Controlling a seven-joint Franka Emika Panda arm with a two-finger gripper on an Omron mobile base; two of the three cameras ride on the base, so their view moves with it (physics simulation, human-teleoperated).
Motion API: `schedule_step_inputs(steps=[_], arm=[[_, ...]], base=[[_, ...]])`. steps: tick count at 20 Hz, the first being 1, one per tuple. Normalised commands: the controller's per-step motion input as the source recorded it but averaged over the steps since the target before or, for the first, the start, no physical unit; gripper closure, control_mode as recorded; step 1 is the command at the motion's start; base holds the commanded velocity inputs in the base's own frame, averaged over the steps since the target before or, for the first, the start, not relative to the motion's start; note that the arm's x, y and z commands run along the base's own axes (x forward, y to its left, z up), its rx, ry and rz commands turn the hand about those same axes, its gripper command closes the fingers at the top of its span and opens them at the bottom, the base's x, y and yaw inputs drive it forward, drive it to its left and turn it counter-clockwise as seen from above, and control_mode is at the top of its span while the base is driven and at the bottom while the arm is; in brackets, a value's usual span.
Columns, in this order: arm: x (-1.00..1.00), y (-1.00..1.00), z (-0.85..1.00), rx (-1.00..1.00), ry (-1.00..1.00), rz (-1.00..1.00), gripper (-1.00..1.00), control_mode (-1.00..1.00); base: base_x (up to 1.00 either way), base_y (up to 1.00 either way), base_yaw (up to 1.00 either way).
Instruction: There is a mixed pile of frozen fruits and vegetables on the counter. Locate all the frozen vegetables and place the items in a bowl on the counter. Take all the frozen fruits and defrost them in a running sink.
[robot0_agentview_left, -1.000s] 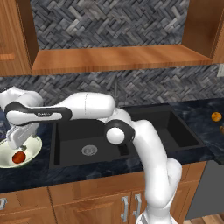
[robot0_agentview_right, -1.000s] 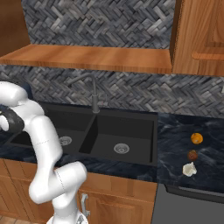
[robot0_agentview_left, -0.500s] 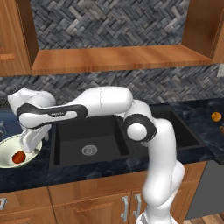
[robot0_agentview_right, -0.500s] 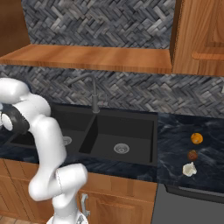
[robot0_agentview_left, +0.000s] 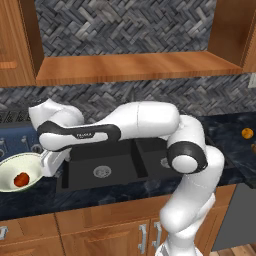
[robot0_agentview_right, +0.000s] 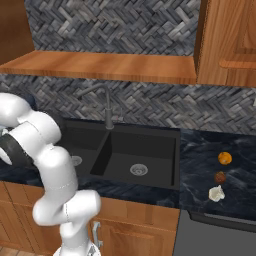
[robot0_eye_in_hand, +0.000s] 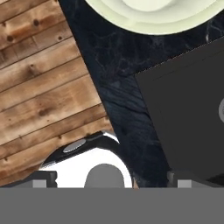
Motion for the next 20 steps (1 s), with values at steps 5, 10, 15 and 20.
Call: schedule_step_inputs(steps=[5,10,15,20], arm=[[-0.07,-0.43,0.02,0.07,0.0,0.0,-1.0,-1.0],[0.0,-0.34,0.0,0.06,0.0,0.01,-1.0,-1.0],[-0.11,-0.37,0.03,0.04,0.0,-0.01,-1.0,-1.0],[-0.05,-0.36,0.19,0.01,0.0,-0.04,-1.0,-1.0]], base=[[0.0,0.0,0.0],[0.0,0.0,0.0],[0.0,0.0,0.0],[0.0,0.0,0.0]])
